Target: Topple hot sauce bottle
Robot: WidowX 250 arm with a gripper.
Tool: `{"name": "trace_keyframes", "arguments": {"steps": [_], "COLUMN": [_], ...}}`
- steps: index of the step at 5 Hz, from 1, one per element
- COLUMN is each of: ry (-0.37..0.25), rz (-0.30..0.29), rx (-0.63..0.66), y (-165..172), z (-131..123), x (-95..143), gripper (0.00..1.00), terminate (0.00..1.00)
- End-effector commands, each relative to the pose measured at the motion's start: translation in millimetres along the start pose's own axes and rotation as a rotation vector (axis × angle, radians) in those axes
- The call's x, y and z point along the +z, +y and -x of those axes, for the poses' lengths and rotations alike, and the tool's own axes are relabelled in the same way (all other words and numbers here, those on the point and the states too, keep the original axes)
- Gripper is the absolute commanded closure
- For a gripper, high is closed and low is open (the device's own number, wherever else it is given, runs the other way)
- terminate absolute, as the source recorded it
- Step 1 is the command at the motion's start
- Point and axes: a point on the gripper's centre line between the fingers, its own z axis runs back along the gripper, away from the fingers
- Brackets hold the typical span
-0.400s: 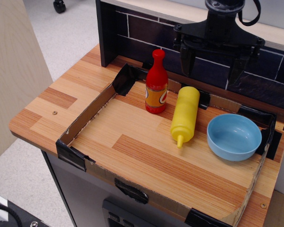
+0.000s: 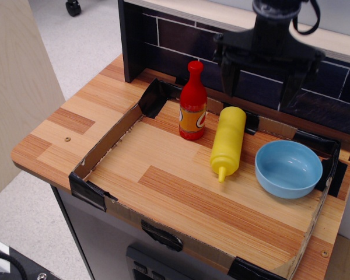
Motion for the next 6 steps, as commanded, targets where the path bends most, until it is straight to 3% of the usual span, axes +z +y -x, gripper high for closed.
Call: {"name": "trace_keyframes", "arguments": {"steps": [1,3,6], "ry": [0.07,0.004,-0.03], "rz": [-0.024,-0.089,-0.055], "rx": [0.048,0.06,0.078], "y": [44,80,74], "z": [7,0,-25], "x": [15,25,21], "gripper": [0.0,0.0,0.0], "terminate": [0.0,0.0,0.0]}}
